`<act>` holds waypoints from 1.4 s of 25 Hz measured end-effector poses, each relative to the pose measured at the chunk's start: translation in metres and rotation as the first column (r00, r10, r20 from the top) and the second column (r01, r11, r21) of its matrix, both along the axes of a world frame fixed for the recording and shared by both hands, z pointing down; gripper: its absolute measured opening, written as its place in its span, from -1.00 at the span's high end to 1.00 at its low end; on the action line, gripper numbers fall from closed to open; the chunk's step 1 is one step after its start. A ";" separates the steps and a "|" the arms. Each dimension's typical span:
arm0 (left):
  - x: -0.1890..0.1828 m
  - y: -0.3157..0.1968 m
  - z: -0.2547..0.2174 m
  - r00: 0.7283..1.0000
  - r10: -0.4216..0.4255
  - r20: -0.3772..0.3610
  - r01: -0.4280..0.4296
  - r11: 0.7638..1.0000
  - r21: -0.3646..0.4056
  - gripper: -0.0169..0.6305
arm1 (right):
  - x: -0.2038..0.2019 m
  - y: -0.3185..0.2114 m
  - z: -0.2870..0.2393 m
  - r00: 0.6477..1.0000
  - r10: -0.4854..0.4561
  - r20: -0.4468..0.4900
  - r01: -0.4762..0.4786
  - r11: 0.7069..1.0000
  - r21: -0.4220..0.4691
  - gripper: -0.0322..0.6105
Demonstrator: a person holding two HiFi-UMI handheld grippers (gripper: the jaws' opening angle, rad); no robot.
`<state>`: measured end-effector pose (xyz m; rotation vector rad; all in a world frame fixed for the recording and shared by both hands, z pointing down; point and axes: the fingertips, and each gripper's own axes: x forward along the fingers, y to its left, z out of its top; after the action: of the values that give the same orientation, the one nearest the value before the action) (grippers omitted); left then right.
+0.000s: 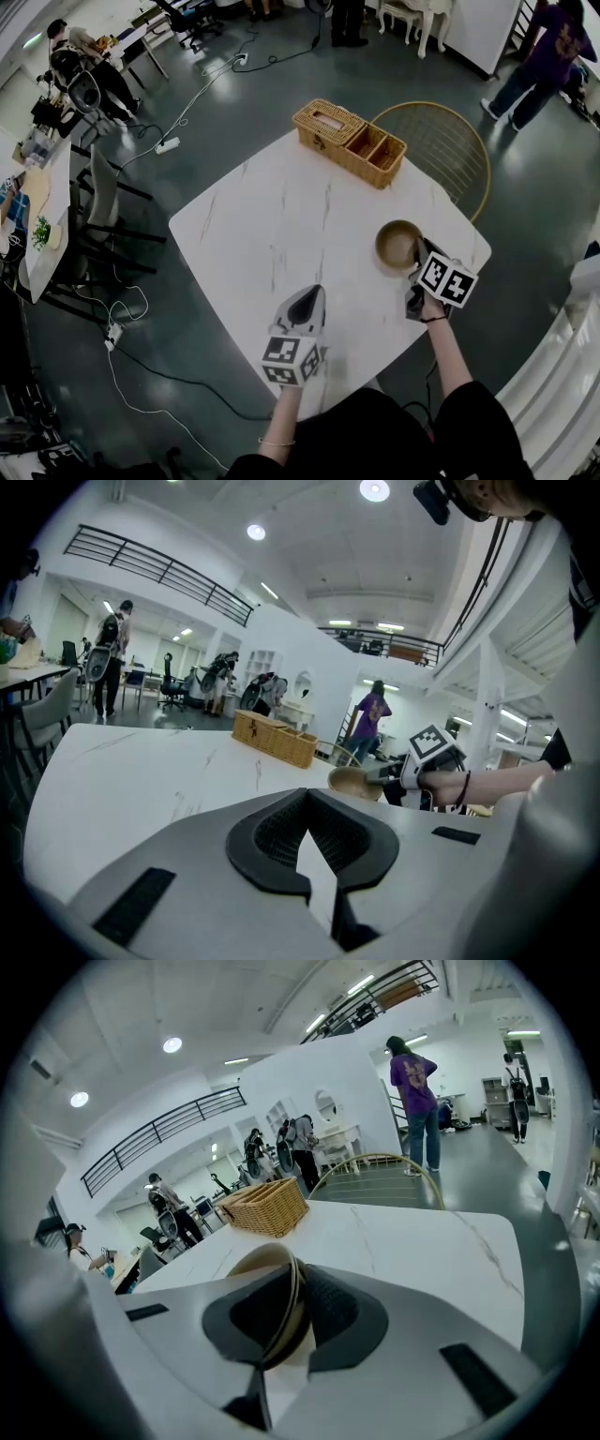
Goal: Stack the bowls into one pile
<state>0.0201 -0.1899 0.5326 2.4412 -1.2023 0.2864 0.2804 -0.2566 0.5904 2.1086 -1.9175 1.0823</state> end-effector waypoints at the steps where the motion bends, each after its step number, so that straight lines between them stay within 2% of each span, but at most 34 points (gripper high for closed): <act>1: 0.000 0.000 0.000 1.000 0.000 0.000 0.000 1.000 0.000 0.91 | 0.000 0.000 0.001 1.000 0.002 -0.006 -0.002 1.000 -0.006 0.79; 7: -0.002 0.001 -0.001 1.000 0.005 -0.004 -0.005 1.000 0.000 0.91 | -0.003 0.000 0.003 0.997 -0.030 -0.077 0.029 0.999 -0.018 0.79; 11: -0.002 0.004 -0.001 1.000 0.010 -0.006 -0.010 1.000 0.002 0.91 | -0.007 0.001 0.004 0.994 -0.066 -0.086 0.064 0.998 -0.020 0.79; 12: -0.002 0.004 -0.002 1.000 0.012 -0.007 -0.012 1.000 0.004 0.91 | -0.007 0.002 0.003 0.994 -0.066 -0.092 0.064 0.998 -0.016 0.76; 14: -0.003 0.007 -0.004 1.000 0.014 -0.007 -0.014 1.000 0.009 0.91 | -0.007 0.002 0.000 0.991 -0.064 -0.118 0.064 0.998 -0.002 0.59; 16: -0.003 0.009 -0.006 1.000 0.013 -0.010 -0.013 1.000 0.014 0.91 | -0.006 0.002 -0.001 0.988 -0.064 -0.137 0.067 0.998 0.011 0.53; 22: -0.010 0.014 -0.018 1.000 0.002 -0.023 -0.001 0.999 0.038 0.91 | -0.007 0.013 -0.014 0.996 -0.035 -0.084 0.039 0.998 0.044 0.50; 25: -0.019 0.018 -0.025 0.999 -0.013 -0.037 0.015 0.999 0.048 0.91 | -0.020 0.019 -0.026 0.991 -0.090 -0.095 0.098 0.992 0.085 0.50; 28: -0.028 0.023 -0.033 0.998 -0.030 -0.049 0.032 0.998 0.058 0.91 | -0.035 0.029 -0.034 0.980 -0.151 -0.131 0.164 0.981 0.100 0.67; 30: -0.033 0.025 -0.039 0.998 -0.037 -0.052 0.041 0.997 0.073 0.91 | -0.045 0.036 -0.041 0.976 -0.180 -0.123 0.194 0.974 0.115 0.75; 35: -0.044 0.033 -0.055 0.997 -0.053 -0.060 0.060 0.992 0.112 0.91 | -0.077 0.052 -0.068 0.951 -0.296 -0.091 0.309 0.929 0.205 0.81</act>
<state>-0.0237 -0.1565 0.4774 2.4886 -1.2934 0.1340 0.2035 -0.2047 0.5229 1.8255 -2.3252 0.7713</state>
